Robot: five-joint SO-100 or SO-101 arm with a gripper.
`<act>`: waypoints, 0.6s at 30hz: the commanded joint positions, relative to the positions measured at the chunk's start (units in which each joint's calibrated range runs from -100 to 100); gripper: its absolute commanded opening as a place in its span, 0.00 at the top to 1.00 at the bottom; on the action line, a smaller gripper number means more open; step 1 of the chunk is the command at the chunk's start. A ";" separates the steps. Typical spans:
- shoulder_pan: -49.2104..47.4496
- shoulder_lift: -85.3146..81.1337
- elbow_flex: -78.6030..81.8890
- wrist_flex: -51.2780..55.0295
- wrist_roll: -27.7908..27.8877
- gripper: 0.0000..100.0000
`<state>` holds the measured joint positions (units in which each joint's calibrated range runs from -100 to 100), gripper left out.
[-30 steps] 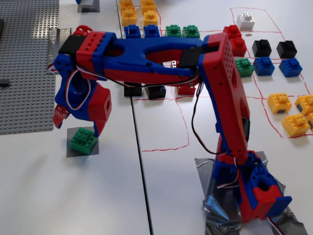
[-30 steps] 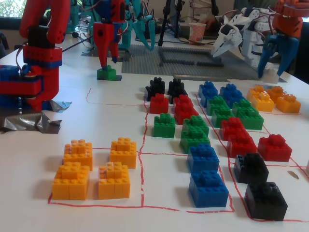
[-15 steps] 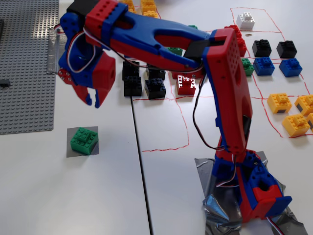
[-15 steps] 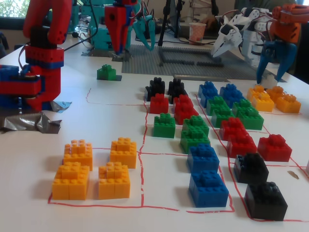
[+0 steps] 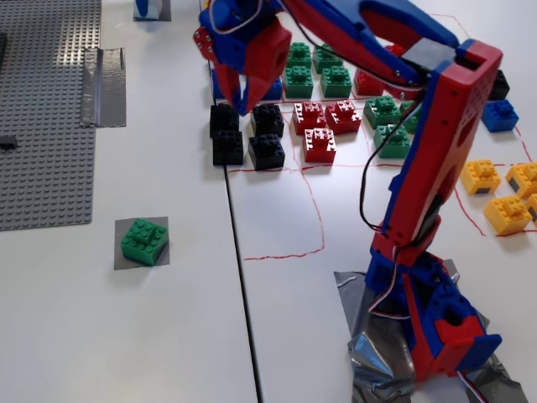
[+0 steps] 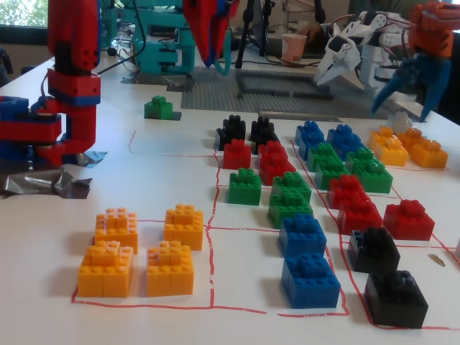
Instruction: Grab the block and put it in the grey marker
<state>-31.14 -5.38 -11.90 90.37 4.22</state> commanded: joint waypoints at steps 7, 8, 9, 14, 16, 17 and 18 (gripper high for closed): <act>13.67 -10.79 4.09 -0.03 2.54 1.00; 15.34 -11.61 5.27 -0.43 2.78 1.00; 16.91 -12.36 6.63 -0.92 3.08 1.00; 22.80 -14.50 9.45 -2.22 3.17 1.00; 25.15 -14.92 10.99 -3.84 2.88 1.00; 26.03 -15.08 11.99 -4.73 2.83 1.00; 26.72 -15.16 12.62 -5.46 2.78 1.00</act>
<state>-6.33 -15.48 1.82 86.41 7.06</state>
